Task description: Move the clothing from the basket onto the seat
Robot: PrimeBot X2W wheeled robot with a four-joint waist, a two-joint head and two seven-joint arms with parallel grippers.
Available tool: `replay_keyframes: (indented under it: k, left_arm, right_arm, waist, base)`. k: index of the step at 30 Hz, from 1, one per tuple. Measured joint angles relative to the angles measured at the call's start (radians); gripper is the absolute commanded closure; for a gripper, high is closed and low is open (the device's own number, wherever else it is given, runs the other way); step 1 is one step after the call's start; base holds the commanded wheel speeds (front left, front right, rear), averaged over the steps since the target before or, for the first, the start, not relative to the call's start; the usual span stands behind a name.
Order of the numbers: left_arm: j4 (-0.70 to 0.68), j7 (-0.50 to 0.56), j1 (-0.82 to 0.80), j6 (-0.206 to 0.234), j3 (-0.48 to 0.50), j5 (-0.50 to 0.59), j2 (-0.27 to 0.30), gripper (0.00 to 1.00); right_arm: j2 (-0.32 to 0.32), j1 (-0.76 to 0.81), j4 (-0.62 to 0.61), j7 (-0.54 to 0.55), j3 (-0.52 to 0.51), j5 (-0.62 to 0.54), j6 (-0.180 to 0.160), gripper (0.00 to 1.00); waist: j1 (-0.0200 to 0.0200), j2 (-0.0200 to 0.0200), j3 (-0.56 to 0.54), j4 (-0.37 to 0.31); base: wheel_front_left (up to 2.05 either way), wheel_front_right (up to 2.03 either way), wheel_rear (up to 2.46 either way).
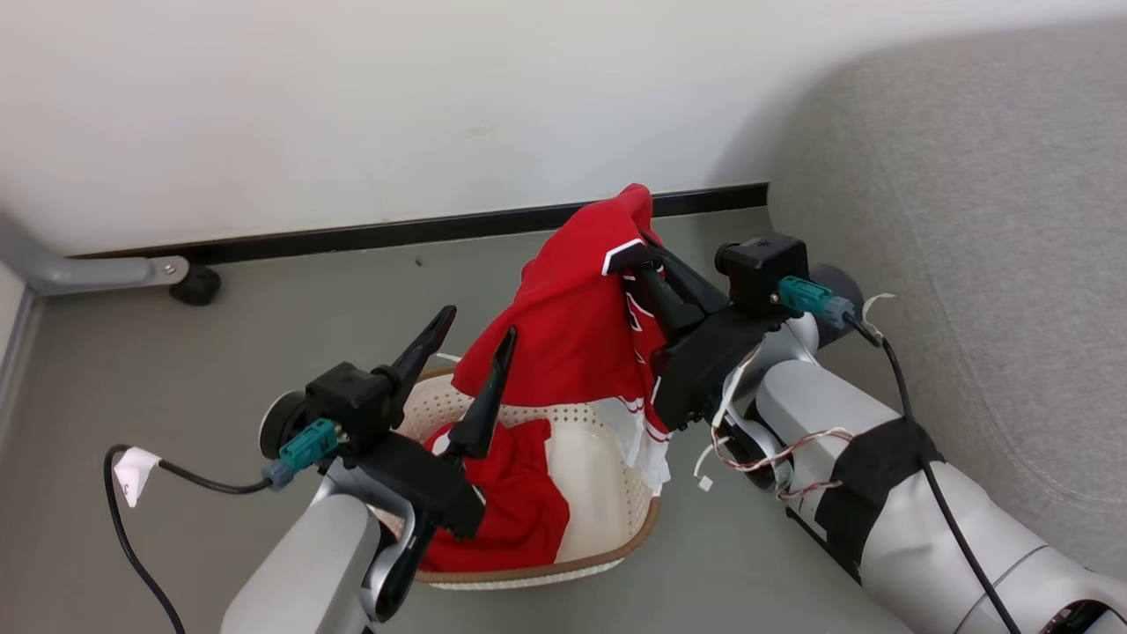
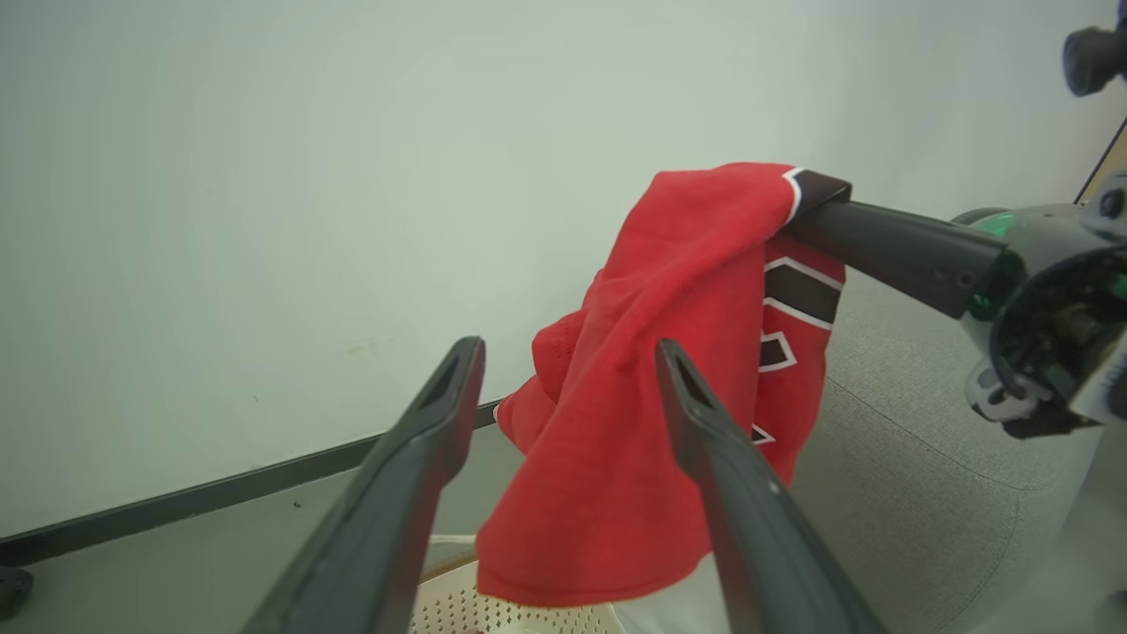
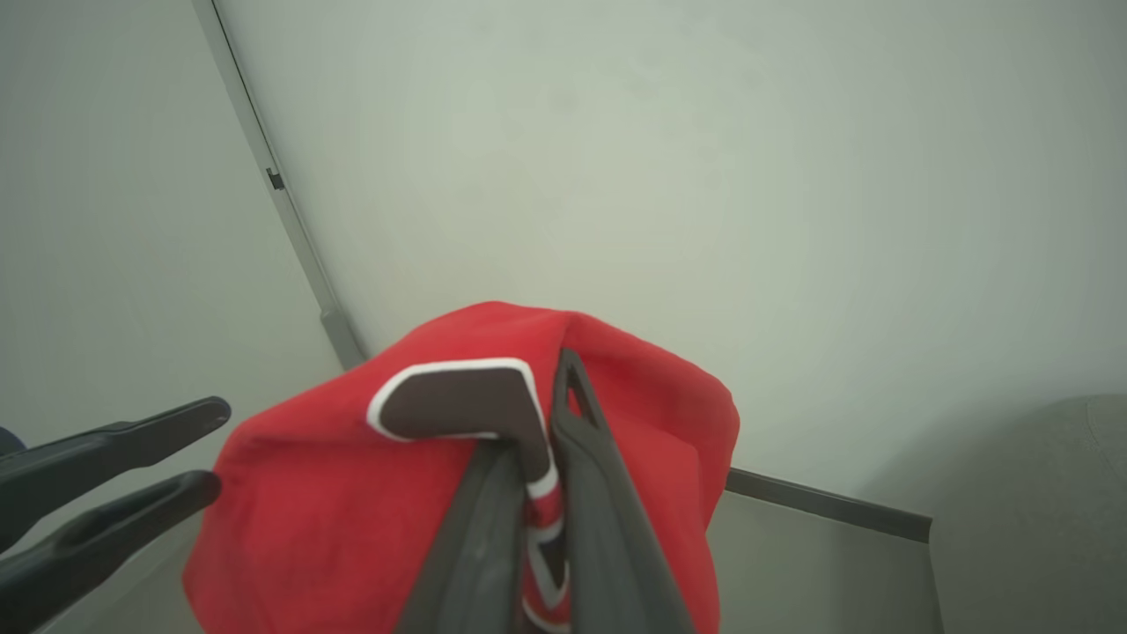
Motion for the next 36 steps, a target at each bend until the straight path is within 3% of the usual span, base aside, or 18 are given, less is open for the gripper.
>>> replay_keyframes:
  k: [27, 36]
  left_arm:
    - [-0.088, 0.000, 0.079, 0.000, -0.008, 0.026, -0.014, 0.00]
    - [-0.110, 0.000, 0.080, 0.000, -0.021, 0.040, -0.019, 0.00]
  right_arm:
    - [-0.024, 0.085, -0.084, 0.000, -0.079, -0.071, 0.014, 1.00]
    - [-0.059, 0.129, -0.157, 0.000, -0.113, -0.088, 0.013, 1.00]
  waist:
    - [0.0000, -0.0001, -0.045, -0.285]
    - [-0.0001, -0.0001, -0.055, -0.368]
  base:
    - [0.00, 0.00, 0.00]
    - [0.00, 0.00, 0.00]
